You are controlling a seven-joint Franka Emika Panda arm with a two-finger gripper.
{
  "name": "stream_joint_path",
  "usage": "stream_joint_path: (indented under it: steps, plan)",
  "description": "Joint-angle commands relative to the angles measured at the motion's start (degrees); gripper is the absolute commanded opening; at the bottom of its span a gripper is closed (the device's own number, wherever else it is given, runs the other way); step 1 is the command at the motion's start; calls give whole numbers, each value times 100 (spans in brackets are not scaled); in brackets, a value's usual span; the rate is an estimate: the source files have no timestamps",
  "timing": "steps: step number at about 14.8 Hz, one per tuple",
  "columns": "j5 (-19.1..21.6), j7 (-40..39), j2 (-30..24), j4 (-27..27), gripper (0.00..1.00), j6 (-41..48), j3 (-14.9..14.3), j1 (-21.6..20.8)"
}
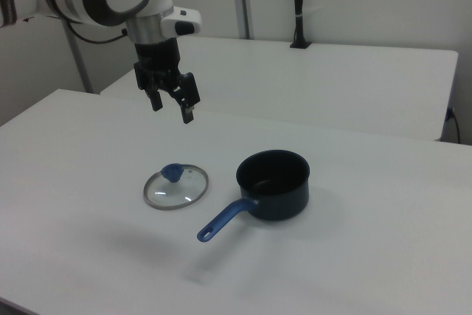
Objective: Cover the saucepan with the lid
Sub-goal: 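Move the gripper over the glass lid and lower toward its blue knob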
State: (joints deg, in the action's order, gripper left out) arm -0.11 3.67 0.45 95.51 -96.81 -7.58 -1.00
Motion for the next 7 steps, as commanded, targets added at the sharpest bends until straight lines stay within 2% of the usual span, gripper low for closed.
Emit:
stream_joint_path:
  steps: [1, 7]
  plan:
    - [55, 2, -54, 91, 100, 4, -94, -93]
    - [47, 2, -45, 91, 100, -31, -94, -102]
